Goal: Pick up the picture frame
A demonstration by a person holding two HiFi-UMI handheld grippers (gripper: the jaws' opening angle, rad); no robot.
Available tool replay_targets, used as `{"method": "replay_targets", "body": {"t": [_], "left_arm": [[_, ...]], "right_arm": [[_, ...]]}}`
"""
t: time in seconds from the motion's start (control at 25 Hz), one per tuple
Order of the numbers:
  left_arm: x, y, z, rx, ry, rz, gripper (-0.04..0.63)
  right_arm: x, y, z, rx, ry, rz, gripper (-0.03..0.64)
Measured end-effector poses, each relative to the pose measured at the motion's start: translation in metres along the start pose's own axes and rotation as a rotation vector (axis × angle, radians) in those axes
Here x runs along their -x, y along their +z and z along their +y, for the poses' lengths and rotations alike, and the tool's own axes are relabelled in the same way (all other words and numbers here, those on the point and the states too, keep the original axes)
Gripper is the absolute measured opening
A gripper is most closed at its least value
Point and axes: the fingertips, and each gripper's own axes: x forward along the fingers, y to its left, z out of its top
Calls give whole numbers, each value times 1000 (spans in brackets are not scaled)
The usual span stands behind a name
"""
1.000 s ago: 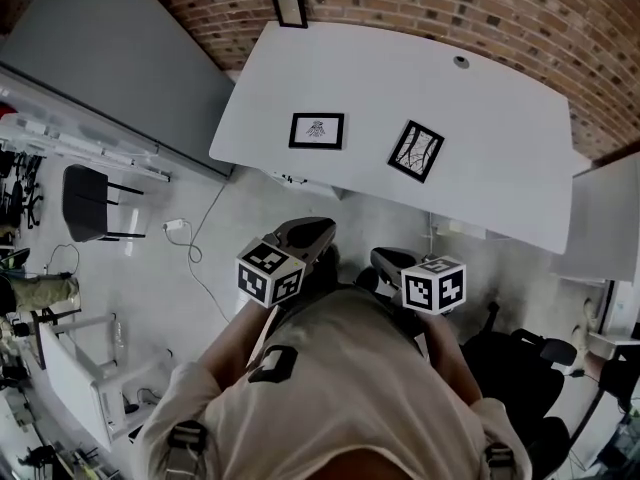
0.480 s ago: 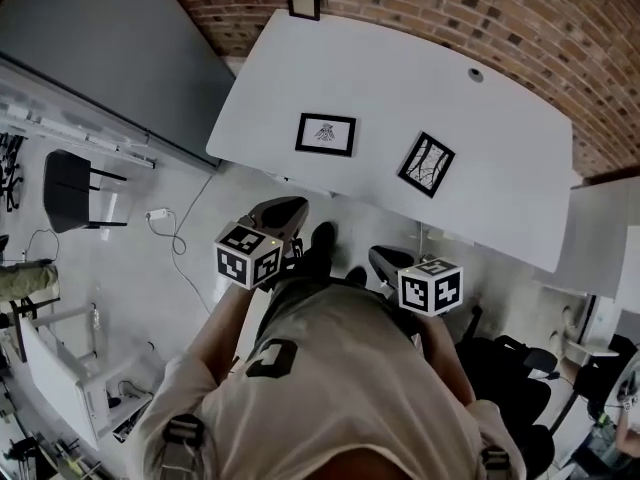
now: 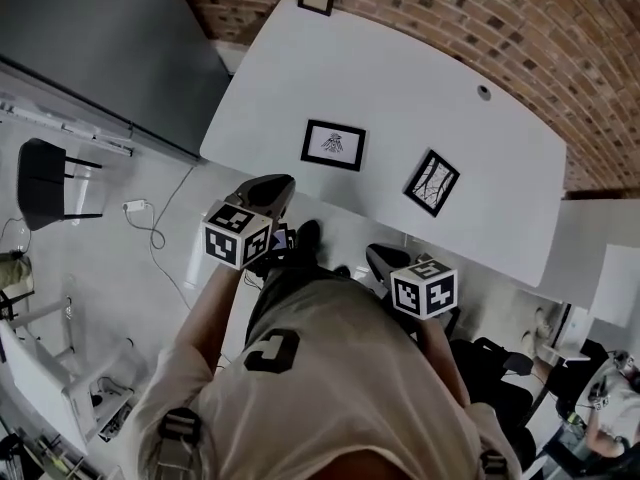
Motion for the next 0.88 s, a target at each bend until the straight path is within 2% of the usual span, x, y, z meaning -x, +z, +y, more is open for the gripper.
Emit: {"method": "replay_targets", "body": {"t": [0.44,0.64,0.76,0.88], "left_arm": [[-24,9,43,-10,-55,44,18],[-43,5,54,-54,-79,96,18],[-58,1,57,-104,-67,141,18],[-74,-3,63,-127,-22,196,18]], "right_arm": [[-21,39,0,-15,-52,16,6],[-25,45,-2,-29,-77,17,6],[-23,49,-7,-41,-78,15,6],[-21,53,-14,-29,-60,23,6]]}}
